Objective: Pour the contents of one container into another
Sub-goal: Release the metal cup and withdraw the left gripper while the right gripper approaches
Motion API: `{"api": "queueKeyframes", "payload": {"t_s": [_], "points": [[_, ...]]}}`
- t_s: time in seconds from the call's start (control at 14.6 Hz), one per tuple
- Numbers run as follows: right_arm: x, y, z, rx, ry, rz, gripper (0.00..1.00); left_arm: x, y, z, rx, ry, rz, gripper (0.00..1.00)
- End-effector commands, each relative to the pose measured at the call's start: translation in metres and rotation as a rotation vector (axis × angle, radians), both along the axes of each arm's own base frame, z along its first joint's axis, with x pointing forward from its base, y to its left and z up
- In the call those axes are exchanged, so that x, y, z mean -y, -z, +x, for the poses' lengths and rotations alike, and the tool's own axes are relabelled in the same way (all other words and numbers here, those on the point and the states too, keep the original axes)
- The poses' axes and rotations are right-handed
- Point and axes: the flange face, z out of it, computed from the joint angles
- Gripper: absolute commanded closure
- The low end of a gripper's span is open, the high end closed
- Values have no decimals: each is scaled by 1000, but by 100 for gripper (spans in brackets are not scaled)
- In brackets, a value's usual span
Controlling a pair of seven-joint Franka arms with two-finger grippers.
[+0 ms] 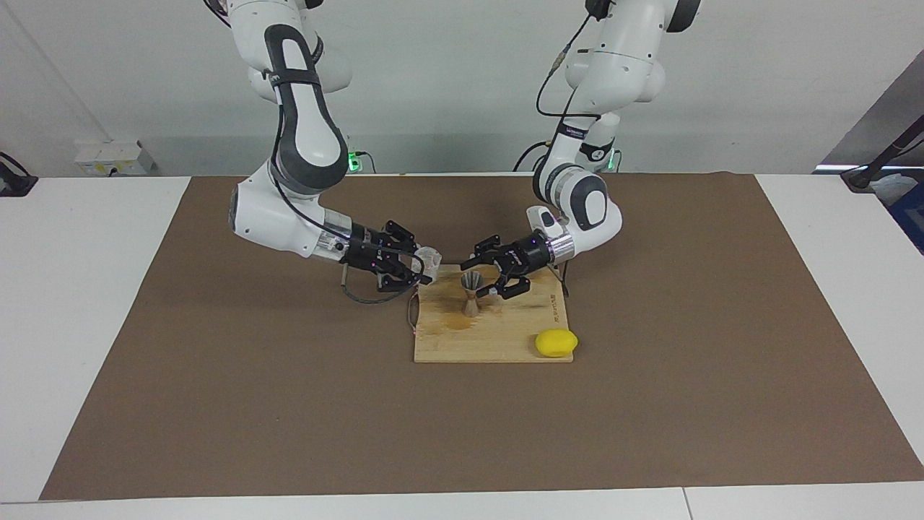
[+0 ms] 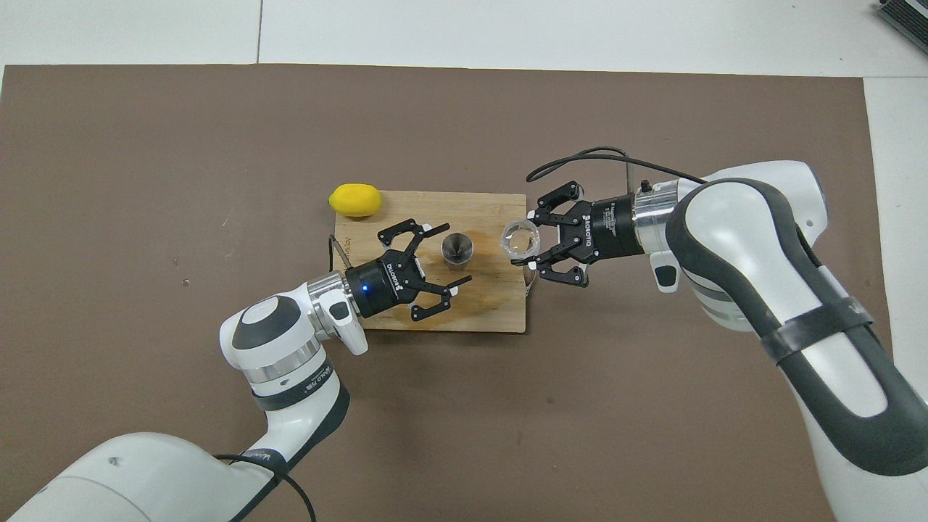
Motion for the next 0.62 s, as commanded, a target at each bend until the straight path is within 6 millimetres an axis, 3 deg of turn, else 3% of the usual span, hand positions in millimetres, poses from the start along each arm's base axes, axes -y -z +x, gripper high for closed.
{"api": "queueKeyframes", "payload": {"t_s": [0.0, 0.27, 0.55], "points": [[-6, -7, -5, 7, 22, 8, 100, 0, 5, -2, 47, -18, 28, 0], [-14, -11, -1, 15, 21, -7, 100, -13, 7, -3, 42, -22, 6, 0], [-20, -15, 2, 23, 19, -44, 100, -38, 14, -10, 31, -26, -14, 0]]}}
